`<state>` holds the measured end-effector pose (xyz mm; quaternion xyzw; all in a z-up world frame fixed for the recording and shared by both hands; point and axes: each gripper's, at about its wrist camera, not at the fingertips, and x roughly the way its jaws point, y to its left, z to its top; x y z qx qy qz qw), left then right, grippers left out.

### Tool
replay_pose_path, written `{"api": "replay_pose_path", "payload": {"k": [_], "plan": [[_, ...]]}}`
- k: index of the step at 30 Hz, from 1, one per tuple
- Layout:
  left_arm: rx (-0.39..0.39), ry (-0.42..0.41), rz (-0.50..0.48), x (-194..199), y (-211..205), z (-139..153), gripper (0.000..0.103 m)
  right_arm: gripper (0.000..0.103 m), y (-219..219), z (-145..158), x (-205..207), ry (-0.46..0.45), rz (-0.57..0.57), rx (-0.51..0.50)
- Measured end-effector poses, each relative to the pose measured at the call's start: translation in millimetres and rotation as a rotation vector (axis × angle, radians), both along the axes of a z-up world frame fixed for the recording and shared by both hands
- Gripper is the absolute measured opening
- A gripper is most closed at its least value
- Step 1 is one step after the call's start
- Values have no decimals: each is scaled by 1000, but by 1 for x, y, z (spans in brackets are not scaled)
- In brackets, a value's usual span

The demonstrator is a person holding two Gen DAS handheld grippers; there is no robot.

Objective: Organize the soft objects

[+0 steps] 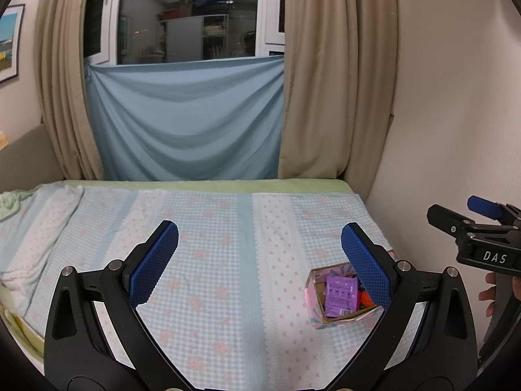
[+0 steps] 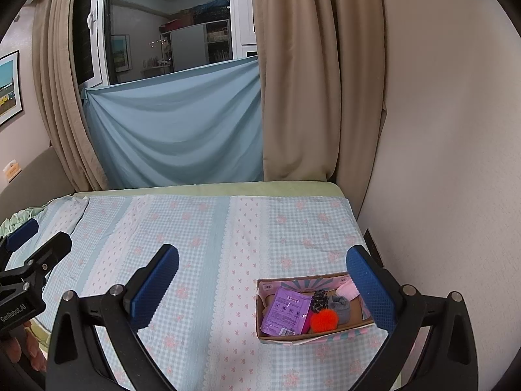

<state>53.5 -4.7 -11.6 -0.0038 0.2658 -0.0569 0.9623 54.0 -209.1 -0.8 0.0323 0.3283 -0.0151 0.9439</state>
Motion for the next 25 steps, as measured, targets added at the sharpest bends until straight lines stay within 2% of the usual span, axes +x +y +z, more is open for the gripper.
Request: {"api": "replay_pose_path", "payload": {"k": [8, 17, 25], "plan": [[5, -6, 4, 4, 6, 2, 101, 102, 1, 2, 2, -4, 4, -5], [52, -67, 28, -6, 4, 6, 103, 102, 4, 4, 6, -6, 16, -7], [40, -38, 17, 0, 10, -2, 103, 102, 8, -4, 17, 20, 13, 1]]}}
